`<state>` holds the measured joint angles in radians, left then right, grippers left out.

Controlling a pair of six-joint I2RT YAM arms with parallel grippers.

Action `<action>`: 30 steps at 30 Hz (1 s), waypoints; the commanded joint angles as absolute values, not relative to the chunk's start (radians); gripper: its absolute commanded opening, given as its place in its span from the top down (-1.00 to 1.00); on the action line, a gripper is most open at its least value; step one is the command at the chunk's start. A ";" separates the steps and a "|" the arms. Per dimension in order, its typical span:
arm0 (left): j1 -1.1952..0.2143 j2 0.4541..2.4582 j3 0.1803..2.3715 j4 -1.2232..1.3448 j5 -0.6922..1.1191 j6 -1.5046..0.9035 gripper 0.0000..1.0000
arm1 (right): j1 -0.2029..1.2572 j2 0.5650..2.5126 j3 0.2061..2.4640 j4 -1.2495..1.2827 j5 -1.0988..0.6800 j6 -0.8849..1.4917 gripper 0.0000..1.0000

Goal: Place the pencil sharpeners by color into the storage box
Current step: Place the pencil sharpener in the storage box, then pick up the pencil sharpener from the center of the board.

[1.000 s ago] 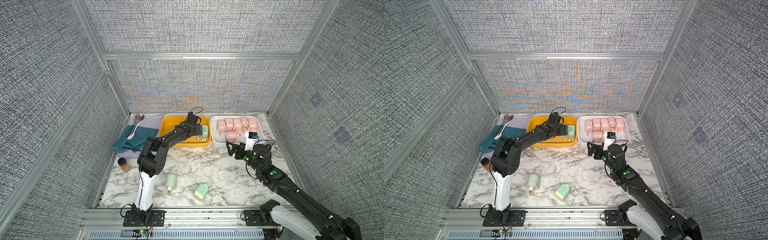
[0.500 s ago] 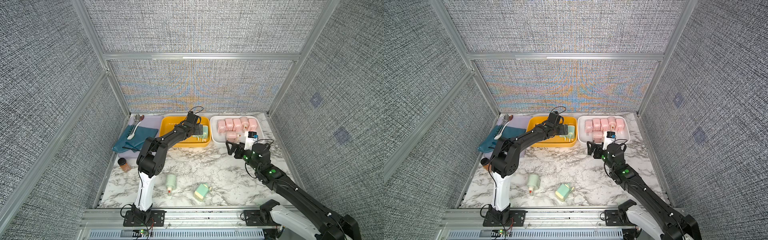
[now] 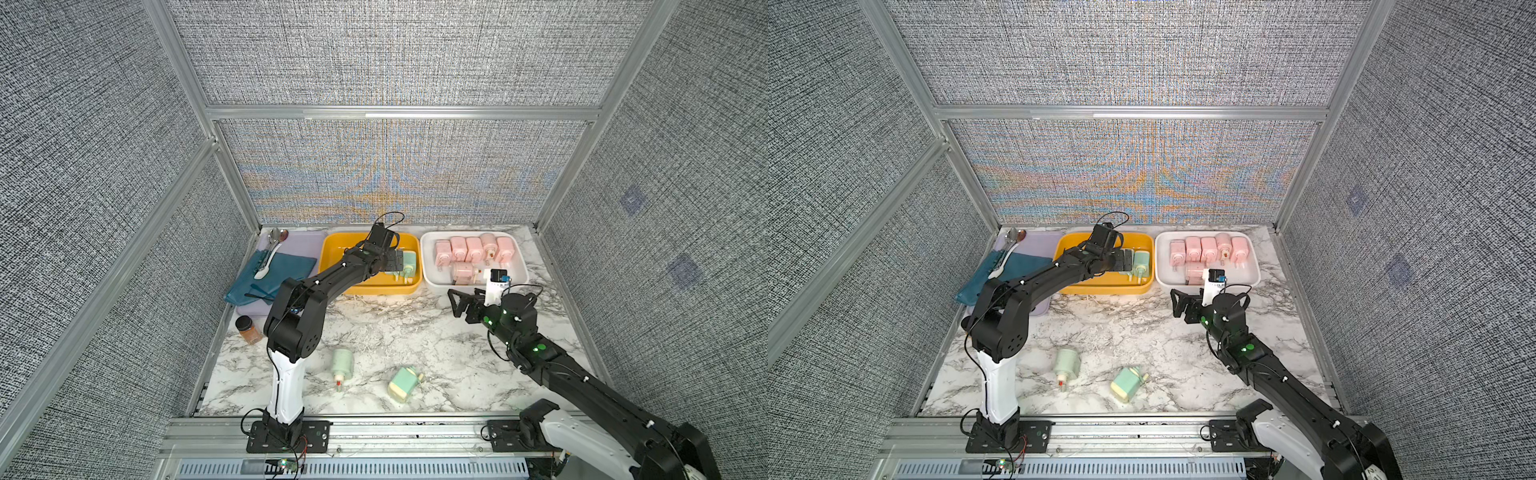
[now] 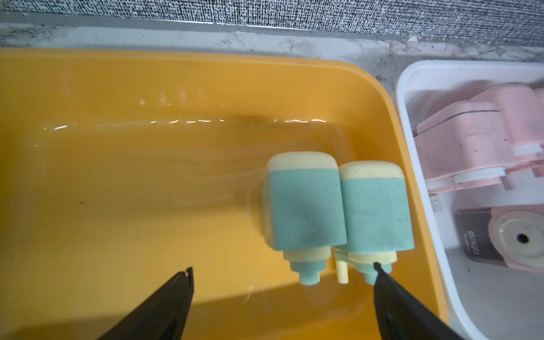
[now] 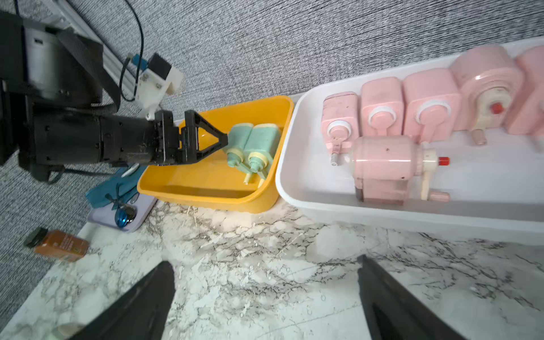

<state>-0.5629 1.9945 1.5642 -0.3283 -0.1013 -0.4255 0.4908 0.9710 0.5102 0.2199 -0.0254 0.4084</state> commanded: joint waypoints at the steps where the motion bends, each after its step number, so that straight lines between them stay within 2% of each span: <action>1: -0.567 1.936 1.549 -0.400 -0.078 -0.390 -0.98 | 0.540 1.006 0.551 0.155 -0.086 0.326 -0.99; 8: -0.611 1.799 1.443 -0.505 -0.143 -0.338 -0.98 | 0.736 1.048 0.574 0.067 -0.038 0.292 -0.98; 17: -0.694 1.621 1.316 -0.670 -0.204 -0.309 -0.98 | 1.016 0.984 0.554 -0.035 -0.123 0.310 -0.98; 23: -0.775 1.542 1.260 -0.821 -0.163 -0.361 -0.98 | 1.195 0.991 0.568 -0.124 0.036 0.390 -0.99; 30: -0.807 1.497 1.166 -0.864 0.024 -0.391 -0.98 | 1.343 1.044 0.546 -0.129 0.207 0.459 -0.99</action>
<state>-0.7975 1.5055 1.1828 -0.8227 -0.0761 -0.3717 1.3136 1.0237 0.5480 -0.1211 0.1009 0.4206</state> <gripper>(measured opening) 0.991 0.994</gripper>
